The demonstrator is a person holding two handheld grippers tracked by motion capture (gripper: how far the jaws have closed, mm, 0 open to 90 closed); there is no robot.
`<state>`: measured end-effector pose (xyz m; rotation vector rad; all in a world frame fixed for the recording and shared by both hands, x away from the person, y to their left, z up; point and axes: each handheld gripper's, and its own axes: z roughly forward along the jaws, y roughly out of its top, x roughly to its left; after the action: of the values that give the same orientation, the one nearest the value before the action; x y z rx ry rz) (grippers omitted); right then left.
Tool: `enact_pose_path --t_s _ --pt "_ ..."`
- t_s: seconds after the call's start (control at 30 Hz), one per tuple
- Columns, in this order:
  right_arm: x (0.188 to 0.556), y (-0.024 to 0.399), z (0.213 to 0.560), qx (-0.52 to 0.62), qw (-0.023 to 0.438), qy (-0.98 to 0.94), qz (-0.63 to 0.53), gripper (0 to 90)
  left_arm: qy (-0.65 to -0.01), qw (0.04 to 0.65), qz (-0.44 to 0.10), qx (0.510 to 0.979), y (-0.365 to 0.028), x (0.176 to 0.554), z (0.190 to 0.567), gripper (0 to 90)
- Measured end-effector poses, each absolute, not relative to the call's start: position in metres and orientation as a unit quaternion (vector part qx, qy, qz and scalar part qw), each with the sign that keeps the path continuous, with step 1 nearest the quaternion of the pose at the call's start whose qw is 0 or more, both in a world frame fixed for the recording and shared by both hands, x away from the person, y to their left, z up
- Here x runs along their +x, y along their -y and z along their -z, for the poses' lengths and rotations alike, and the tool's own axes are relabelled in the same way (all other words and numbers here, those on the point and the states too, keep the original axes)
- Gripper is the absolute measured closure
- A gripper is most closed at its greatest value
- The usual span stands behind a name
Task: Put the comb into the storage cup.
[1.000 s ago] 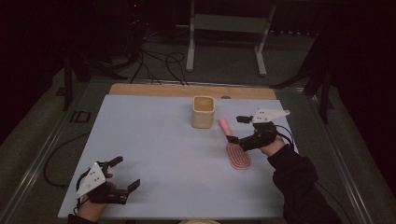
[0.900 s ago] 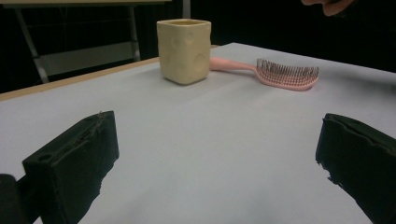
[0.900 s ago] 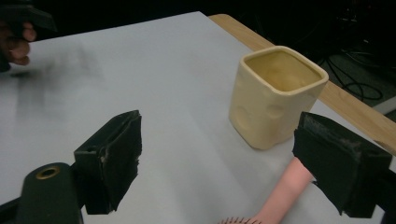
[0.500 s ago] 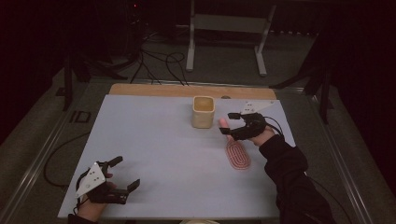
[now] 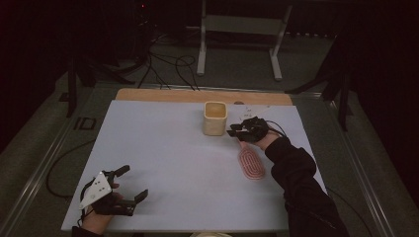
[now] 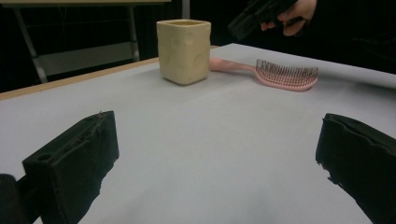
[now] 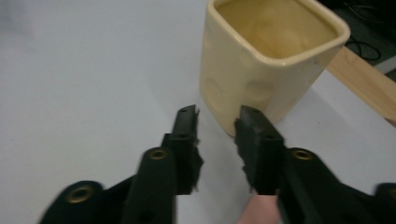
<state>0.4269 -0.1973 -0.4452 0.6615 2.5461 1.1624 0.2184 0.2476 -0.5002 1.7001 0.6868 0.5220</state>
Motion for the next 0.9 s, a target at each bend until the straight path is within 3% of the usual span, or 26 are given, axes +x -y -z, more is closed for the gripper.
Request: enact_pose_path --t_s 0.27,0.9 --pt "0.441 0.191 0.463 0.227 0.145 -0.893 -0.36 89.8 -0.294 0.578 -0.222 0.728 -0.248 0.218 0.501 0.2" --pt "0.462 0.182 0.494 0.226 0.139 -0.919 -0.291 90.0 -0.292 0.579 -0.221 0.728 -0.248 0.219 0.501 0.2"
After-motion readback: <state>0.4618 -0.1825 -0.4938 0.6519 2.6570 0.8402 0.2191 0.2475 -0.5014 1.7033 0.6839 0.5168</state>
